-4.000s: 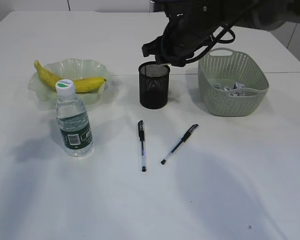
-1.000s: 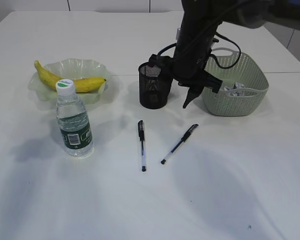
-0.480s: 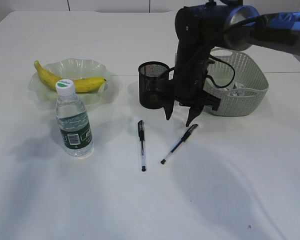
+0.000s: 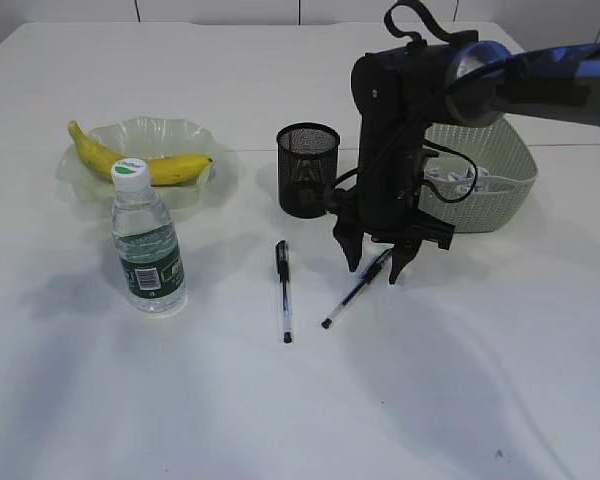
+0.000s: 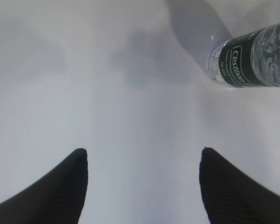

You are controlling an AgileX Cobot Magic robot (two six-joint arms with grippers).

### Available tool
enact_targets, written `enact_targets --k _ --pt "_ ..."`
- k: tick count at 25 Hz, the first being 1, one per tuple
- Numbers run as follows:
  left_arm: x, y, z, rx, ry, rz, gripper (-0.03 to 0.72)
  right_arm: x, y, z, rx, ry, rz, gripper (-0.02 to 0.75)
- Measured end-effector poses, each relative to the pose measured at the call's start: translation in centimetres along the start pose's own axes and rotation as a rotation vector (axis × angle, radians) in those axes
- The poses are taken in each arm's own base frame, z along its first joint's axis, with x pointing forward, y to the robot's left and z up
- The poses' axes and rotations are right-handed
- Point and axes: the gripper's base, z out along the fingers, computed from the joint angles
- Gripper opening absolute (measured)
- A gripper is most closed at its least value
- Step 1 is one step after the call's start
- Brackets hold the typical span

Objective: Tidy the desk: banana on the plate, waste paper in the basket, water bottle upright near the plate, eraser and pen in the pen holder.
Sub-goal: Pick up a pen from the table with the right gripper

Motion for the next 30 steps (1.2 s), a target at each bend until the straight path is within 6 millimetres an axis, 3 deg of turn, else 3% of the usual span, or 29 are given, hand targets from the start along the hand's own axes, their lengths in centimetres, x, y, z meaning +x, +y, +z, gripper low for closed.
enact_targets --k 15,23,30 --pt "0.0 0.0 0.0 0.0 -0.003 0.0 0.528 -0.3 0.0 0.0 -0.002 -0.031 0.079 0.393" --pt "0.0 0.0 0.0 0.0 -0.003 0.0 0.528 -0.3 0.1 2.2 0.031 -0.009 0.081 0.389" --pt "-0.1 0.0 0.0 -0.001 -0.008 0.0 0.528 -0.6 0.3 2.5 0.016 -0.032 0.082 0.377"
